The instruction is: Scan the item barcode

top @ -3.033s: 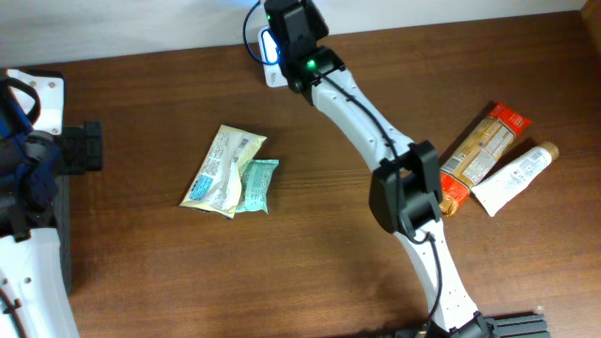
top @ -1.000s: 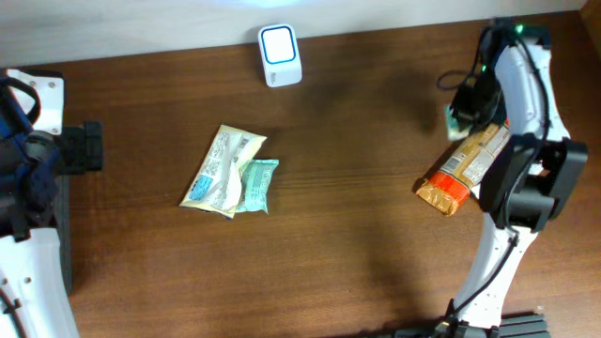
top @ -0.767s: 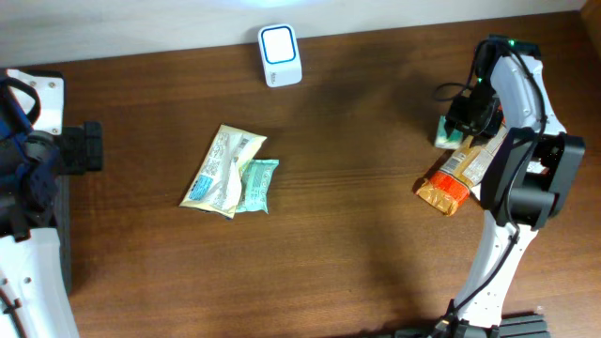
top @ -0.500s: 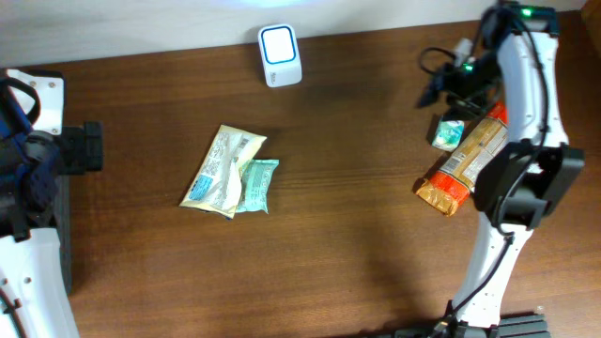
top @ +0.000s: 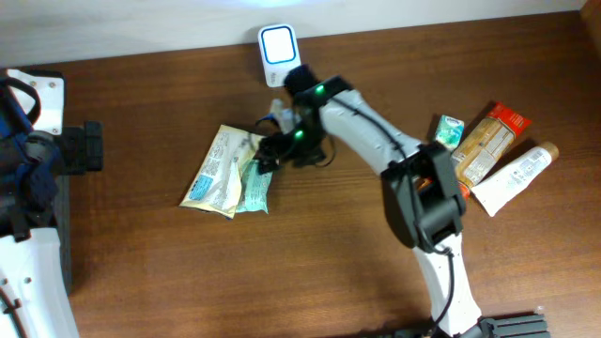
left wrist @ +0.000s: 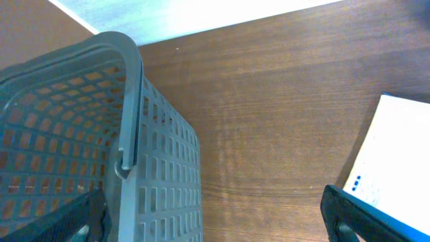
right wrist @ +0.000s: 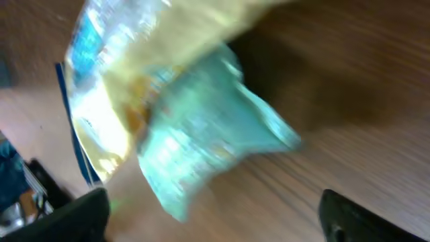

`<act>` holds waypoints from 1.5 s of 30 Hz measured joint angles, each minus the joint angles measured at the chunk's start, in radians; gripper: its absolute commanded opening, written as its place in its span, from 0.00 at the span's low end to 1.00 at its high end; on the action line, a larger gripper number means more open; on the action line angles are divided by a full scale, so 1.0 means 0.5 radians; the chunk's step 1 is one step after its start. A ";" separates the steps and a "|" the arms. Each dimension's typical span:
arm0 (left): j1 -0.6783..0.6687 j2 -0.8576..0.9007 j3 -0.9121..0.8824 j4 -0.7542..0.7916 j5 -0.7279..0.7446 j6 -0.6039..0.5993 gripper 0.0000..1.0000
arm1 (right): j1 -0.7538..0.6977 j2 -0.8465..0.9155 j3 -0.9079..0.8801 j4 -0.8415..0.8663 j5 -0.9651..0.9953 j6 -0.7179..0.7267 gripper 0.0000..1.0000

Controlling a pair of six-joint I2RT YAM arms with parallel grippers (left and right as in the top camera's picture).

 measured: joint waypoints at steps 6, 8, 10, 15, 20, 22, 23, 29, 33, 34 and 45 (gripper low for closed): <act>0.000 0.000 0.000 -0.001 0.000 0.000 0.99 | 0.069 0.045 -0.005 0.117 0.129 0.149 0.77; 0.000 0.000 0.000 0.000 0.000 0.000 0.99 | 0.069 0.095 -0.008 0.151 0.152 0.159 0.77; 0.000 0.000 0.000 -0.001 0.000 0.000 0.99 | 0.069 0.131 -0.011 0.202 0.166 0.164 0.72; 0.000 0.000 0.000 -0.001 0.000 0.000 0.99 | 0.069 0.146 -0.011 0.254 0.170 0.185 0.19; 0.000 0.000 0.000 0.000 0.000 0.000 0.99 | 0.061 0.146 -0.011 0.170 0.118 0.190 0.04; 0.000 0.000 0.000 -0.001 0.000 0.000 0.99 | 0.052 0.146 -0.011 0.105 0.105 0.186 0.04; 0.000 0.000 0.000 0.000 0.000 0.000 0.99 | 0.048 0.145 -0.011 0.070 0.100 0.185 0.04; 0.000 0.000 0.000 0.000 0.000 0.000 0.99 | -0.118 0.054 -0.019 -0.243 0.143 0.233 0.15; 0.000 0.000 0.000 0.000 0.000 0.000 0.99 | -0.232 -0.047 -0.019 -0.540 0.211 0.236 0.57; 0.000 0.000 0.000 -0.001 0.000 0.000 0.99 | -0.243 -0.056 -0.019 -0.626 0.217 0.192 0.59; 0.000 0.000 0.000 -0.001 0.000 0.000 0.99 | -0.414 -0.059 0.159 -0.658 0.461 -0.587 0.45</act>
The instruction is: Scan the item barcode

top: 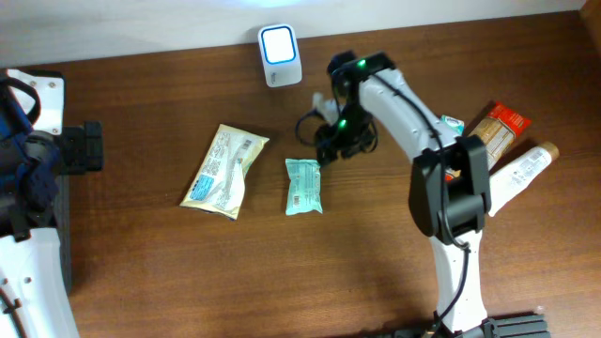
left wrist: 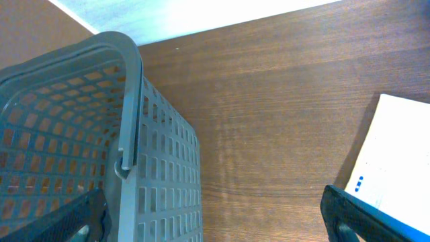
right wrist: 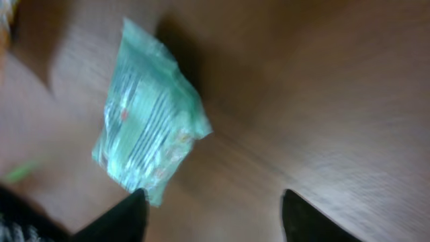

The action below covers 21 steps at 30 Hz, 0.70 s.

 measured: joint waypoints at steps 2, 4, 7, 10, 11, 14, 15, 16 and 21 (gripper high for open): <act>0.000 0.000 0.000 0.000 0.000 -0.001 0.99 | -0.046 0.000 0.021 -0.015 0.021 0.069 0.34; 0.000 0.000 0.000 0.000 0.000 0.000 0.99 | -0.054 0.000 0.021 -0.105 0.056 0.180 0.25; 0.000 0.000 0.000 0.000 0.000 0.000 0.99 | -0.013 0.000 -0.036 -0.148 0.114 0.362 0.17; 0.000 0.000 0.000 0.001 0.000 0.000 0.99 | 0.086 0.000 -0.213 -0.140 0.215 0.509 0.12; 0.000 0.000 0.000 0.001 0.000 0.000 0.99 | 0.132 0.000 -0.280 -0.119 0.275 0.575 0.10; 0.000 0.000 0.000 0.001 0.001 0.000 0.99 | 0.266 0.000 -0.430 -0.027 0.369 0.686 0.06; 0.000 0.000 0.000 0.000 0.000 0.000 0.99 | 0.325 0.000 -0.456 -0.008 0.383 0.703 0.06; 0.000 0.000 0.000 0.001 0.000 0.000 0.99 | 0.388 0.000 -0.461 0.018 0.390 0.729 0.06; 0.000 0.000 0.000 0.001 0.000 0.000 0.99 | 0.654 0.000 -0.404 0.133 0.390 0.763 0.05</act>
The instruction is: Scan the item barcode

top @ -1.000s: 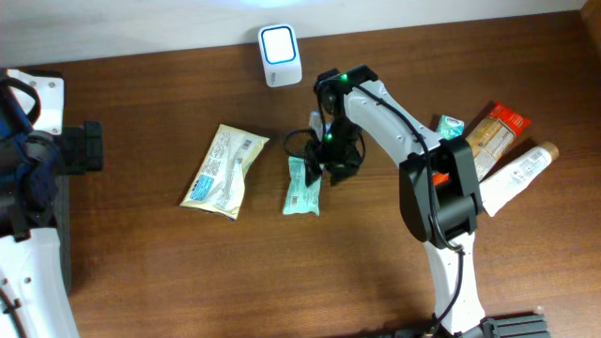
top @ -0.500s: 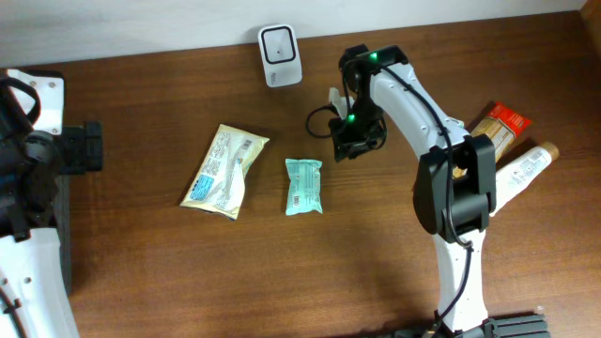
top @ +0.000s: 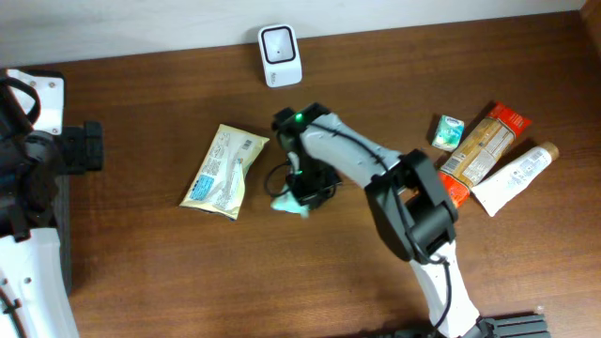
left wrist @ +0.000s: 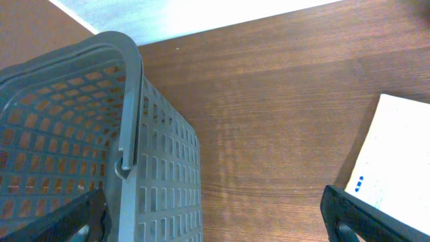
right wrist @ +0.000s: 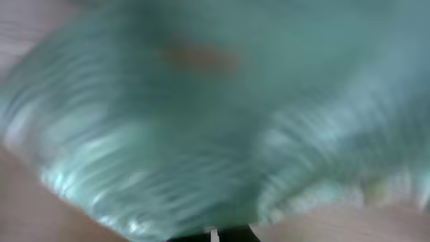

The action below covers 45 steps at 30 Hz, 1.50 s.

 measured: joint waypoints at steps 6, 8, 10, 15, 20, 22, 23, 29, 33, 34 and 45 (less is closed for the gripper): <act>0.000 0.000 0.000 -0.001 0.000 0.000 0.99 | 0.156 0.000 0.224 0.047 -0.016 0.007 0.05; 0.000 0.000 0.000 0.000 0.000 0.000 0.99 | 0.127 0.000 0.311 -0.017 -0.021 0.002 0.07; 0.000 0.000 0.000 0.000 0.000 0.000 0.99 | 0.077 0.000 0.368 -0.063 -0.040 -0.003 0.11; 0.000 0.000 0.000 0.000 0.000 0.000 0.99 | -0.149 0.000 0.391 -0.152 -0.248 -0.036 0.17; 0.000 0.000 0.000 -0.001 0.000 0.000 0.99 | -0.193 0.000 0.391 -0.160 -0.502 -0.165 0.17; 0.000 0.000 0.000 0.000 0.000 -0.001 0.99 | -0.095 0.000 0.388 -0.115 -0.544 -0.196 0.17; 0.000 0.000 0.000 0.000 0.000 0.000 0.99 | -0.054 0.000 0.377 -0.074 -0.550 -0.198 0.17; 0.000 0.000 0.000 -0.001 0.000 0.000 0.99 | 0.095 0.000 0.205 -0.015 -0.426 -0.150 0.17; 0.000 0.000 0.000 -0.001 0.000 0.000 0.99 | 0.044 0.000 0.188 -0.016 -0.332 -0.136 0.16; 0.000 0.000 0.000 -0.001 0.000 0.000 0.99 | 0.023 0.000 0.188 -0.016 -0.305 -0.137 0.17; 0.000 0.000 0.000 -0.001 0.000 0.000 0.99 | -0.093 0.000 0.188 0.013 -0.380 -0.428 0.16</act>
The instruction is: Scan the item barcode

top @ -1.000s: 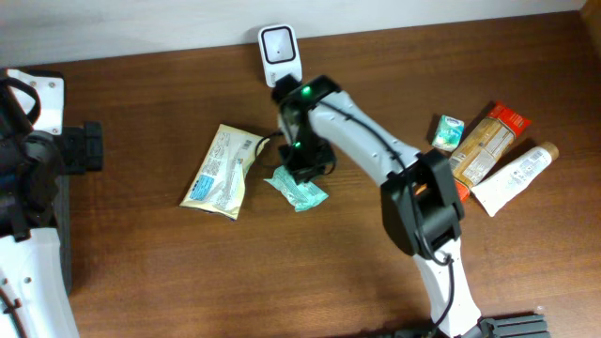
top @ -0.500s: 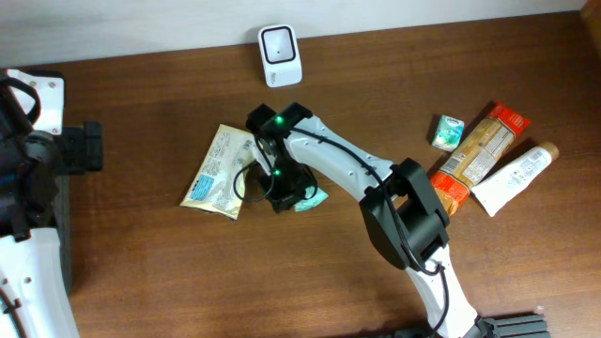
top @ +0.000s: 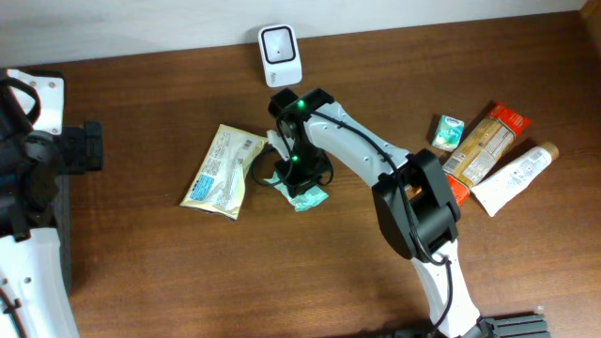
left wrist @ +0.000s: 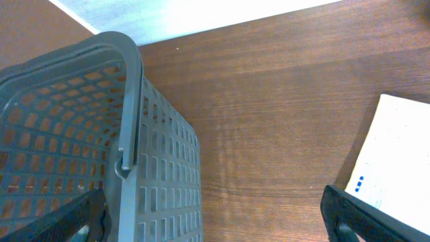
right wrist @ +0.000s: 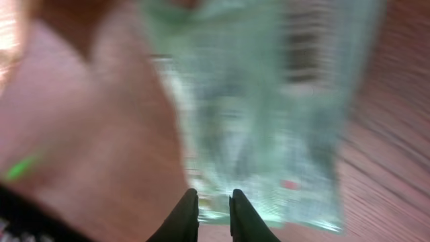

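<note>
A pale green snack packet sits near mid-table, with my right gripper directly over it. The right wrist view is blurred: the gripper has its two fingers nearly together, pinching the near edge of the green packet, with the wood beneath. The white barcode scanner stands at the table's back edge, its screen dark. My left gripper is open at the far left, with only table between its fingers.
A cream-yellow packet lies left of the green one. At the right lie a small green item, an orange bar and a white tube. A grey mesh basket and a white card flank the left gripper.
The right gripper was pressed down over the green packet, which filled its view. Now its fingers are shut on the packet's edge, and the packet sits slightly further right. The left arm is unchanged.
The open right gripper was first beside the green packet, which lay against the cream-yellow one, with the scanner screen lit. Then the green packet lay alone mid-table and the gripper stood off to its right. It then came down over the packet and now grips it.
</note>
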`<act>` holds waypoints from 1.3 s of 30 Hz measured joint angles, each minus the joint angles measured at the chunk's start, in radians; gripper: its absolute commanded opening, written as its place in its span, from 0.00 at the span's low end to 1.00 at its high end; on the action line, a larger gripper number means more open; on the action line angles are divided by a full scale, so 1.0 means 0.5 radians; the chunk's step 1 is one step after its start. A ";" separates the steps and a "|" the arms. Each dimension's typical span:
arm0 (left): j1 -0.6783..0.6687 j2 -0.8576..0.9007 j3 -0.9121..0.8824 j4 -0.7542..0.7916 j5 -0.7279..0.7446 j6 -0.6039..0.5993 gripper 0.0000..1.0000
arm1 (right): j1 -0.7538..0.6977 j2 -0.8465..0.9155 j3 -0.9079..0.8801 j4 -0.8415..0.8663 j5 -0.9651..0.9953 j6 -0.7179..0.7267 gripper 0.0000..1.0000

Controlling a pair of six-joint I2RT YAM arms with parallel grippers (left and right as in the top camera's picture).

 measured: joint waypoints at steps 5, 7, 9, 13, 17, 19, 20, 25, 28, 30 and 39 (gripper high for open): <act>0.000 0.000 0.000 0.000 0.000 0.000 0.99 | 0.100 0.000 -0.002 0.022 -0.084 -0.188 0.16; 0.000 0.000 0.000 0.001 0.000 0.000 0.99 | 0.130 0.000 -0.021 0.039 -0.079 -0.214 0.16; 0.000 0.000 0.000 0.001 0.000 0.000 0.99 | 0.151 0.000 -0.074 0.050 -0.028 -0.239 0.16; 0.000 0.000 0.000 0.001 0.000 0.000 0.99 | 0.113 0.000 -0.106 0.049 0.048 -0.246 0.16; 0.000 0.000 0.000 0.000 0.000 0.000 0.99 | 0.031 0.000 -0.106 0.048 0.117 -0.247 0.16; 0.000 0.000 0.000 0.001 0.000 0.000 0.99 | -0.016 0.000 -0.106 0.048 0.136 -0.247 0.16; 0.000 0.000 0.000 0.001 0.000 0.000 0.99 | -0.034 0.000 -0.106 0.049 0.140 -0.247 0.15; 0.000 0.000 0.000 0.000 0.000 0.000 0.99 | -0.068 0.000 -0.098 -0.004 0.056 -0.280 0.37; 0.000 0.000 0.000 0.000 0.000 0.000 0.99 | -0.090 0.000 0.056 -0.087 -0.031 -0.312 0.70; 0.000 0.000 0.000 0.001 0.000 0.000 0.99 | -0.149 -0.018 0.210 -0.084 -0.069 -0.289 0.79; 0.000 0.000 0.000 0.001 0.000 0.000 0.99 | -0.598 -0.057 0.131 -0.013 -0.318 -0.128 0.87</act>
